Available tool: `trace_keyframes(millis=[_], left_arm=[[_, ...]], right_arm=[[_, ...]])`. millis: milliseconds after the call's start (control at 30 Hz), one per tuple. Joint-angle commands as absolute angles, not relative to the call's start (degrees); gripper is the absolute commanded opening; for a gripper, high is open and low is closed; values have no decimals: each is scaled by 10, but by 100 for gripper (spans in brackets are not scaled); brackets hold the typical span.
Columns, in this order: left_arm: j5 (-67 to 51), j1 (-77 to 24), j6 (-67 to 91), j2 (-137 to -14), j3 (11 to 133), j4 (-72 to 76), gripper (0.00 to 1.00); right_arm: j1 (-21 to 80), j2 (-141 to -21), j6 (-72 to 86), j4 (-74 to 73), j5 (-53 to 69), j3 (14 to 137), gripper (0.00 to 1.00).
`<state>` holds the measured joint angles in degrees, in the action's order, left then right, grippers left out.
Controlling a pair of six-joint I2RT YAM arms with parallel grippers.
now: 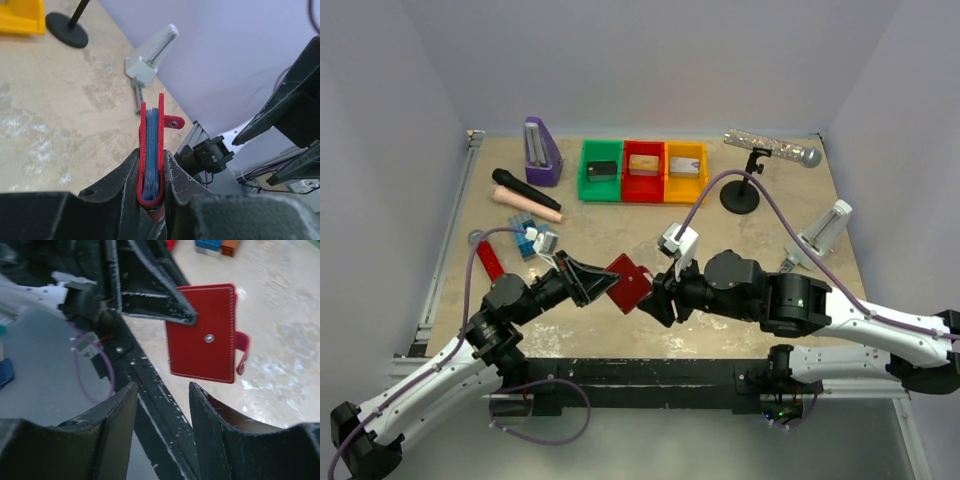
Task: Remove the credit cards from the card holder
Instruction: Open the card holder.
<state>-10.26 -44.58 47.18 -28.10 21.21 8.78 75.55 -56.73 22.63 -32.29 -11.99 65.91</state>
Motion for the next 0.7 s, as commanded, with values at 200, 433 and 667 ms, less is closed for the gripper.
trace_keyframes(millis=[200,433,667], left_arm=[[-466,-340,562,-415,221,502,0],[-556,-321,792,-581,211,892,0],[-590,-320,777,-573,222,892,0]], right_arm=[[730,-514,233,-234,-31,614,45],[695,-464,265,-285,-94,585,40],[684,-435,278,-247,-59,553,43]])
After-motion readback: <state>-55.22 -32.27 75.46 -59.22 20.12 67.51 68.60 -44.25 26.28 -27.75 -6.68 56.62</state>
